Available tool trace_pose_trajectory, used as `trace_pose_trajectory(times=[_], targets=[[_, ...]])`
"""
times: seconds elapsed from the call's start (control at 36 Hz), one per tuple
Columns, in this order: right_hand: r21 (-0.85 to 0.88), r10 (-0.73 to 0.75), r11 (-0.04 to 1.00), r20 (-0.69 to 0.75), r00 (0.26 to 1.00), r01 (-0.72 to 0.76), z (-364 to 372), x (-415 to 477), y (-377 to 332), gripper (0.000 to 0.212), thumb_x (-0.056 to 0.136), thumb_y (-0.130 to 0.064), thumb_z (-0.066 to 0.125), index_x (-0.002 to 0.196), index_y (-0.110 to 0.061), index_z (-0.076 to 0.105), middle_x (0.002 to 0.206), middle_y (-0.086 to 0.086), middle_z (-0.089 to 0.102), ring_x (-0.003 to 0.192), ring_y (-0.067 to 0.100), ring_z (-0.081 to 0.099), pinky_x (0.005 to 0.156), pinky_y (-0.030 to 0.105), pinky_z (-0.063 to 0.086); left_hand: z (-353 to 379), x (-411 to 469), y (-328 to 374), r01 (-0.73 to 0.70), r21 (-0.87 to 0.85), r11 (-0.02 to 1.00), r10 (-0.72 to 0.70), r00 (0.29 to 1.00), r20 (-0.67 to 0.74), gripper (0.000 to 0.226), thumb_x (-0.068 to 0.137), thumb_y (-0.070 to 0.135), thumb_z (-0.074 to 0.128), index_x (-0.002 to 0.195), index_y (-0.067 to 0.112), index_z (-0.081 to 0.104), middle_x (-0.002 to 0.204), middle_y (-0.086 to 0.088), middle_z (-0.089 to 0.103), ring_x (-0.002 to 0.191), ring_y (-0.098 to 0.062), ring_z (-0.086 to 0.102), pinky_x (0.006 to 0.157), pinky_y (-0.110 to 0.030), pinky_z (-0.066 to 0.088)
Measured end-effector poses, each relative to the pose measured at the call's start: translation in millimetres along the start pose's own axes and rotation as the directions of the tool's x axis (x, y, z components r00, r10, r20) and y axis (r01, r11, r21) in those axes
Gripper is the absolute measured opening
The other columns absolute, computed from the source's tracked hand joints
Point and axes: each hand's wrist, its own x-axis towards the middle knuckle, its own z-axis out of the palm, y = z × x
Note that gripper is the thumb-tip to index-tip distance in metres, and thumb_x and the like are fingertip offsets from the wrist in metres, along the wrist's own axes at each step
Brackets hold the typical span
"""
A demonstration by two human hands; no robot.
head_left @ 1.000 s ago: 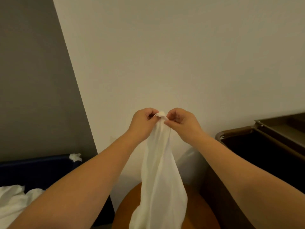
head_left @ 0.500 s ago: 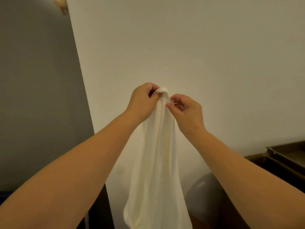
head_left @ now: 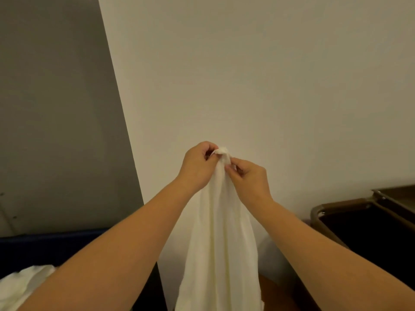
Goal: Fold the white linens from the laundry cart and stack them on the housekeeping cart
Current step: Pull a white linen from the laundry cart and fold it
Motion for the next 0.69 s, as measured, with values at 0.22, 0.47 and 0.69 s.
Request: trace_pose_trajectory(times=[0.22,0.47,0.69], targets=[[-0.004,0.068,0.998,0.068,0.995,-0.067,-1.1,2.4,5.7,0.022,0.095,-0.018,0.055,0.081,-0.006,0.068,0.077,0.01,0.065,0.067,0.01,0.052,0.063,0.023,0.042,-9.3,-14.2,-10.3,0.043,-0.084,0.996,-0.037,0.997,0.075,0.019,0.092,0.014,0.059,0.087,0.027,0.046,0.088,0.006,0.055,0.063,-0.006,0.049,0.06,-0.016,0.039],[-0.11,0.065,0.993,0.122,0.99,-0.051,1.8,1.9,9.1,0.025,0.096,-0.017,0.052,0.072,-0.016,0.061,0.066,-0.007,0.056,0.062,0.007,0.05,0.06,0.021,0.039,-15.3,-35.1,-23.1,0.058,-0.183,0.981,-0.026,0.985,0.172,0.022,0.088,0.002,0.064,0.09,0.023,0.068,0.084,0.015,0.065,0.072,-0.01,0.056,0.07,-0.024,0.048],[-0.149,0.103,0.986,0.161,0.982,-0.079,7.7,2.1,10.7,0.023,0.095,-0.017,0.053,0.075,-0.012,0.064,0.066,-0.005,0.055,0.061,0.009,0.05,0.057,0.022,0.039,-19.2,-41.4,-33.9,0.156,-0.079,0.985,-0.138,0.971,0.193,0.014,0.088,0.018,0.068,0.098,0.012,0.075,0.091,-0.008,0.073,0.086,-0.025,0.069,0.086,-0.046,0.055]])
